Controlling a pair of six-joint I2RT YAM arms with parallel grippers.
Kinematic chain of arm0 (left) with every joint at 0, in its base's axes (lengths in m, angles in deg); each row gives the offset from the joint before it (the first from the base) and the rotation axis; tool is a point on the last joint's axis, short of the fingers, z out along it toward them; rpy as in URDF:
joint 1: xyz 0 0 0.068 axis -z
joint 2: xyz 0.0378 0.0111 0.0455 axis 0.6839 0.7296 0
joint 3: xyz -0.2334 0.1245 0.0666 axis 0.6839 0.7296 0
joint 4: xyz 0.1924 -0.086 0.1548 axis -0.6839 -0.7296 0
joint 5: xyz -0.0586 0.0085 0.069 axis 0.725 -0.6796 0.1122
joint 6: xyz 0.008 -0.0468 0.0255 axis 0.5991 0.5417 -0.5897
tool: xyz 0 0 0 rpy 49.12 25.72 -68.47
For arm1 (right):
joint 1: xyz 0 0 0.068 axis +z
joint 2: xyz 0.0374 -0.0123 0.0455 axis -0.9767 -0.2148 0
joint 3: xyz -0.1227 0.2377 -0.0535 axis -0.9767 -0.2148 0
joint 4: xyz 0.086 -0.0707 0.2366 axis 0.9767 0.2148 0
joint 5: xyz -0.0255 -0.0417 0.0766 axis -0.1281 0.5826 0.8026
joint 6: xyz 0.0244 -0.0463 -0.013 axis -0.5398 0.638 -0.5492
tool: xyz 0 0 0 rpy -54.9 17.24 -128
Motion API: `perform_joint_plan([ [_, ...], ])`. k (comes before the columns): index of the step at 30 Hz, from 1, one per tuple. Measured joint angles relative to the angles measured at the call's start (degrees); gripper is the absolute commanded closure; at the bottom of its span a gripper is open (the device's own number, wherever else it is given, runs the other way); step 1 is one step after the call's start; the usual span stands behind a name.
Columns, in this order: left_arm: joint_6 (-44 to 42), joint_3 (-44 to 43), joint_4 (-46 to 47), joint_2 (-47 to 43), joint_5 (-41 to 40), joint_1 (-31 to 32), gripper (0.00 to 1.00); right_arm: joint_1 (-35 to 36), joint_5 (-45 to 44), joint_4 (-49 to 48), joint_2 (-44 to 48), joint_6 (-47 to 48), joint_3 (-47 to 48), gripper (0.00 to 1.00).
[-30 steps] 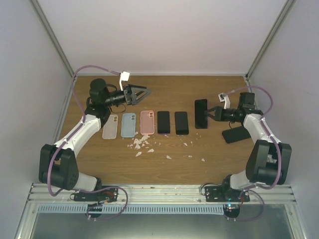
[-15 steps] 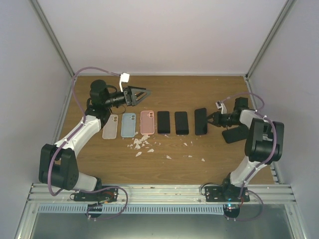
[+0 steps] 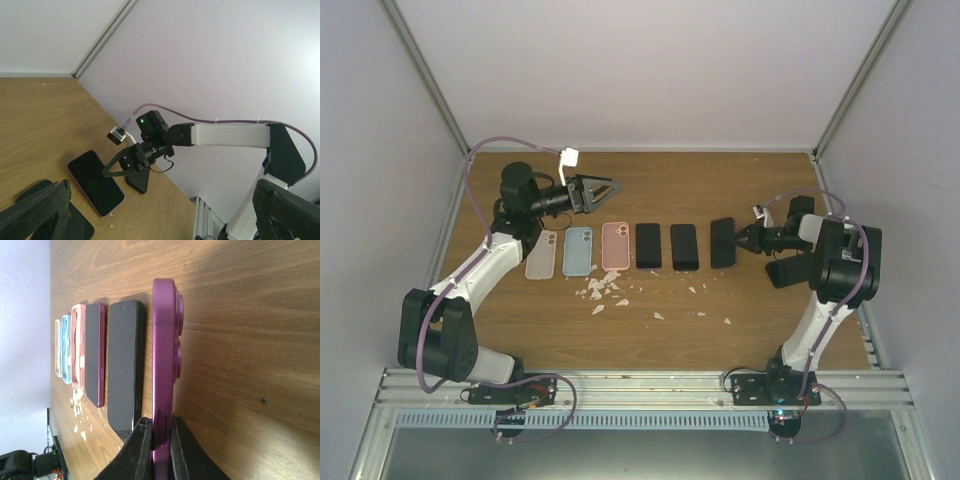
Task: Take the phone out of the phone case
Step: Place the phone at the center of the board.
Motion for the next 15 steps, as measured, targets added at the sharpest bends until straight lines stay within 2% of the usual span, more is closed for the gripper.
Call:
perform_joint_plan([
  [5,0.1,0.0,0.1,0.0,0.0,-0.2,0.01,-0.7,1.4,-0.1,-2.4,-1.1,1.1,0.96],
  [15,0.1,0.3,0.2,0.0,-0.5,-0.3,0.01,-0.9,-0.3,-1.0,-4.4,-2.0,1.7,0.78],
])
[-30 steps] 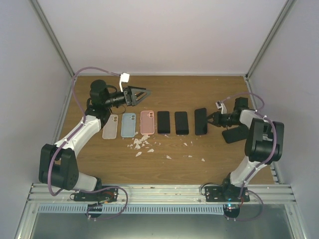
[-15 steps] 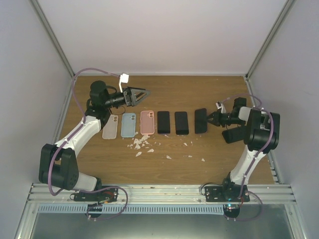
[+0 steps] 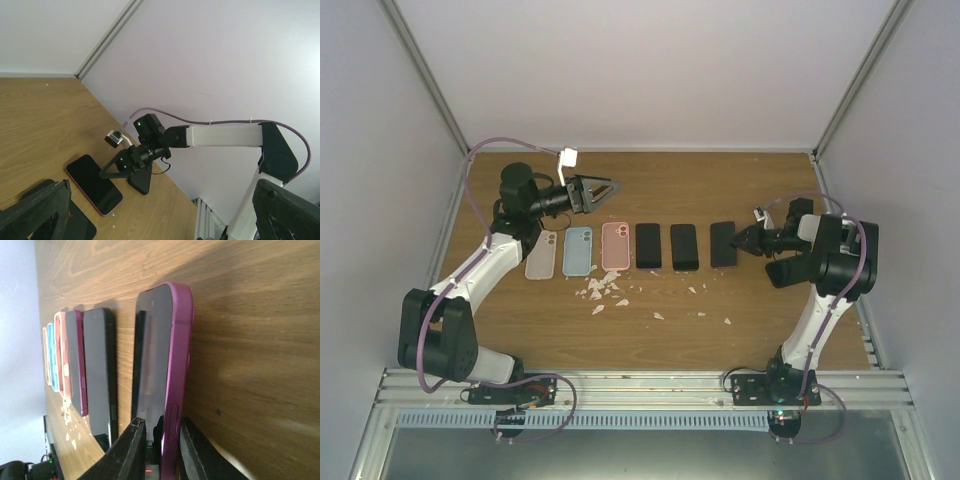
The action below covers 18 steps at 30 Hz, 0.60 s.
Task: Take the phone out of the phone case
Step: Place the phone at the center of the board, then move the phone to the center of the board.
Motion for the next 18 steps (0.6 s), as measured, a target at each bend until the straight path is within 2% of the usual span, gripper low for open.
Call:
perform_joint_plan([
  [5,0.4,0.4,0.2,0.0,-0.2,-0.3,0.01,0.0,-1.6,-0.7,-0.3,-0.2,0.0,0.63],
  [11,1.0,0.5,0.3,0.0,-0.4,-0.4,0.01,0.0,-2.2,-0.6,1.0,0.0,0.0,0.31],
  [18,1.1,0.5,0.6,0.0,-0.5,-0.4,0.01,0.0,-6.7,1.0,5.2,1.7,0.0,0.01],
])
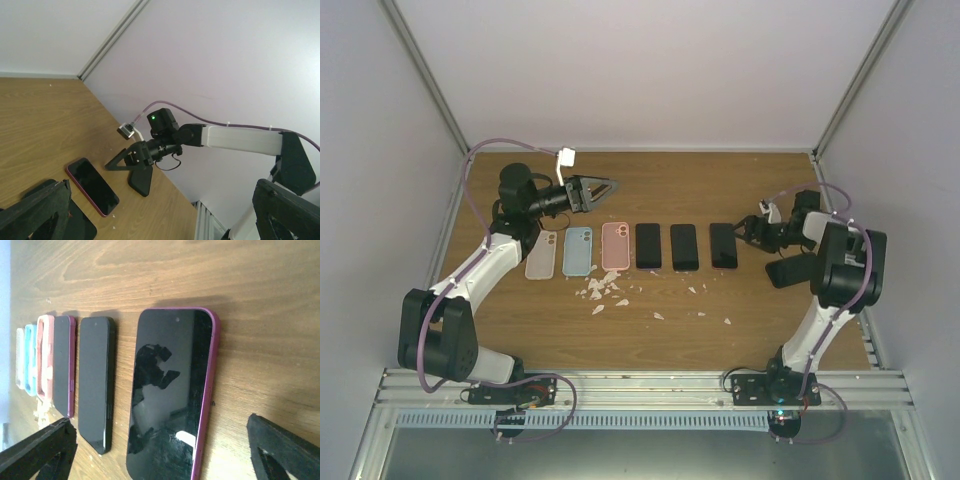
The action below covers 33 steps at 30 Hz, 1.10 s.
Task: Take the phone out of the phone case
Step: Move the phone to the center of the board.
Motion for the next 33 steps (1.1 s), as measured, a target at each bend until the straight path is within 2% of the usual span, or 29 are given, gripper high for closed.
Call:
perform_joint_plan([
  [11,0.0,0.4,0.1,0.0,-0.2,-0.3,0.01,-2.0,-7.6,5.4,12.4,7.7,-0.1,0.00],
  [22,0.4,0.4,0.1,0.0,-0.6,-0.3,0.01,-21.5,-8.3,13.3,15.3,7.5,-4.6,0.00],
  [33,0.9,0.4,0.1,0.0,-1.4,-0.7,0.01,-23.2,-13.7,16.0,17.5,3.5,-6.8,0.00],
])
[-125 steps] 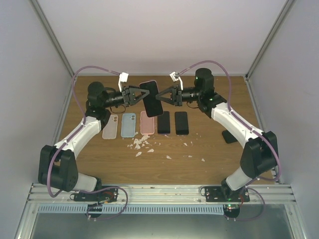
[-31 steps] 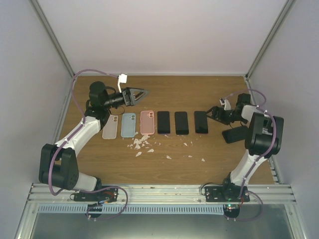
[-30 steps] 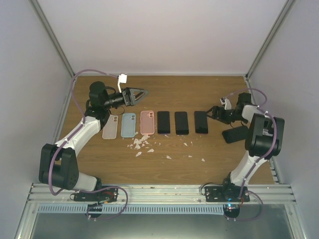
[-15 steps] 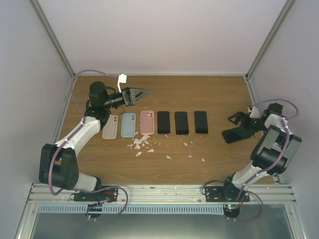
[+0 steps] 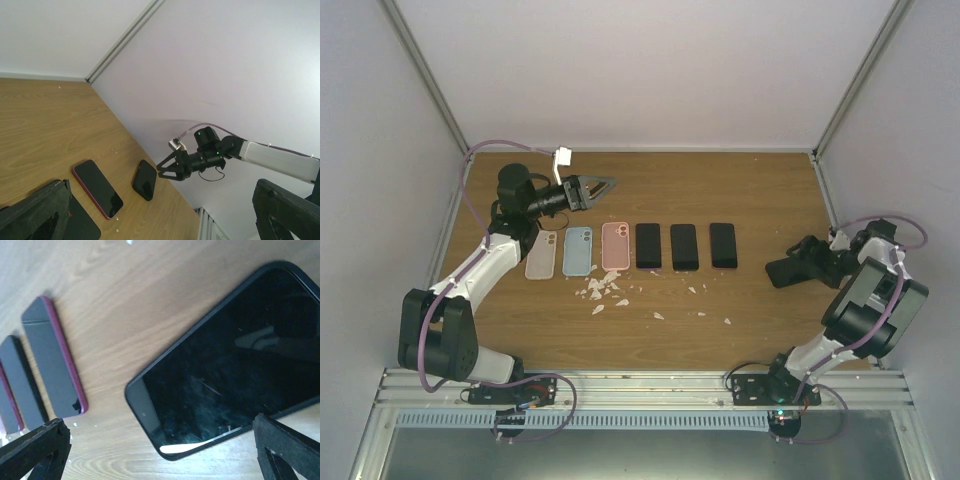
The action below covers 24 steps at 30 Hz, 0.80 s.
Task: Take the phone out of the phone case
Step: Move the phone to the center of the board.
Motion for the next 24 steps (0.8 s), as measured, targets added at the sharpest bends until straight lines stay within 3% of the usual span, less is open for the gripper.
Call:
perform_joint_plan([
  [9,0.5,0.0,0.0,0.0,-0.9,-0.9,0.01,0.0,-2.5,-0.5,-1.0,-5.2,-3.6,0.00],
  [24,1.6,0.2,0.0,0.7,-1.6,-1.1,0.01,3.1,5.4,-6.0,-4.9,-11.1,-5.3,0.00],
])
